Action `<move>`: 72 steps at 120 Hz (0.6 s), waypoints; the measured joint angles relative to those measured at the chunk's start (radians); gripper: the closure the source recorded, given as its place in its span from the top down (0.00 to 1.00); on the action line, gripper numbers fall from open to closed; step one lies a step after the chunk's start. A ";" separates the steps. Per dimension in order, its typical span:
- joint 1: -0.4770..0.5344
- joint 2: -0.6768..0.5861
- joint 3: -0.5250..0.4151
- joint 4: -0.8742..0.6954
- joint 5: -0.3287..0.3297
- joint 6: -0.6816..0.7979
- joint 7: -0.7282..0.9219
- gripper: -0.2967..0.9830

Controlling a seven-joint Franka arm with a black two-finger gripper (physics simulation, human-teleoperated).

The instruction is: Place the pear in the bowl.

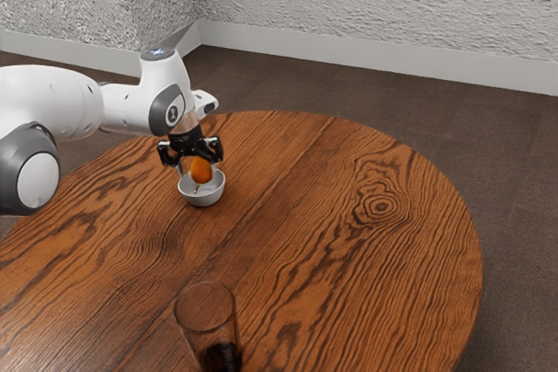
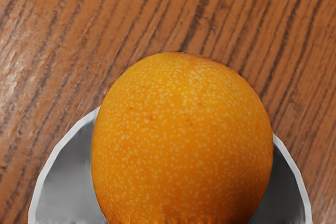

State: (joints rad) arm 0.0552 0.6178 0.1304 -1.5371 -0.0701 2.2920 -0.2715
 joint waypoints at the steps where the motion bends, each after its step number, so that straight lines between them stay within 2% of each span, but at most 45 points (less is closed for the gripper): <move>1: 0.000 0.000 0.000 0.000 0.000 0.000 0.000 0.69; 28: -0.003 -0.029 0.000 -0.006 -0.001 -0.010 0.009 0.73; 41: -0.006 -0.188 0.001 -0.067 -0.002 -0.086 0.019 0.74; 55: -0.006 -0.372 0.010 -0.095 -0.003 -0.246 0.052 0.74; 72: -0.005 -0.493 0.012 -0.082 -0.004 -0.398 0.119 0.75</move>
State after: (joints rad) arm 0.0502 0.1248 0.1426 -1.6196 -0.0743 1.8939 -0.1528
